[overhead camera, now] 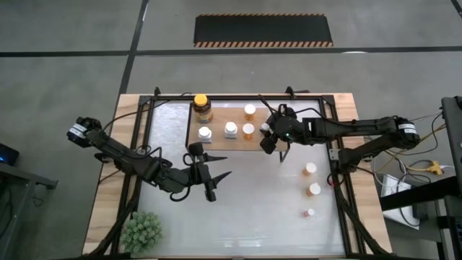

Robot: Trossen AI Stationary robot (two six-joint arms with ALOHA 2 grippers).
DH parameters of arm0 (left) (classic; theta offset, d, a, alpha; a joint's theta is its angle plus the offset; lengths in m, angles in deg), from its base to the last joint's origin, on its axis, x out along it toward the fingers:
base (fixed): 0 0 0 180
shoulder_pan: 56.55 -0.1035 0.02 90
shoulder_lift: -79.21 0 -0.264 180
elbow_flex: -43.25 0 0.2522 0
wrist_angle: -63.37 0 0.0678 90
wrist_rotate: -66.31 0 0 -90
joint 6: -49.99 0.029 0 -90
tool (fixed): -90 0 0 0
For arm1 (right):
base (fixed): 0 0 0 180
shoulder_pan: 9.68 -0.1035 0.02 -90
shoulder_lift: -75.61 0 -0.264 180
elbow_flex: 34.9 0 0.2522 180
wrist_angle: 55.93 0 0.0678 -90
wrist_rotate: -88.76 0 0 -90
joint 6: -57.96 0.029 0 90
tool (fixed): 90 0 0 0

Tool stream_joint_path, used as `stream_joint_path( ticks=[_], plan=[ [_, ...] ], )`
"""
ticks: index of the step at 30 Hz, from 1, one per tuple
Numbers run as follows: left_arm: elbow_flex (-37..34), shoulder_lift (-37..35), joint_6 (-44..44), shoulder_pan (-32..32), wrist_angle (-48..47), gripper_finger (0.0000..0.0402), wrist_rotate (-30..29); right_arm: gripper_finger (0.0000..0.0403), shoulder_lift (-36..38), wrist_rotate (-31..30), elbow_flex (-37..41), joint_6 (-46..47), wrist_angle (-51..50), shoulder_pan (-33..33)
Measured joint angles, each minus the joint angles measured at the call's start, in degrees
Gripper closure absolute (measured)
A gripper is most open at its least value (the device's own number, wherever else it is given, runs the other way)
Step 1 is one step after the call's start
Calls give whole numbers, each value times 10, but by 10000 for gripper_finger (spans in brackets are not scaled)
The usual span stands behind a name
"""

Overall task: Pick and place medicine bottles onto shelf by color
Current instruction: Put the blue pill bottle on the shelf, then put the orange pill bottle on the shelf

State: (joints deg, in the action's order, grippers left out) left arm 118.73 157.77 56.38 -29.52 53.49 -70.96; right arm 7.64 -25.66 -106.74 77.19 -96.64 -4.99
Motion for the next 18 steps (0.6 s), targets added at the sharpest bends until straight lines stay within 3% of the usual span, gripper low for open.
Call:
stream_joint_path(
  ticks=[9,18],
  plan=[
    [-32,5,-81,2,10,196,17,192,0,36,-98,5,-128,-16],
    [-49,17,-150,13,16,196,53,204,0,57,-210,100,-354,-103]
  ],
)
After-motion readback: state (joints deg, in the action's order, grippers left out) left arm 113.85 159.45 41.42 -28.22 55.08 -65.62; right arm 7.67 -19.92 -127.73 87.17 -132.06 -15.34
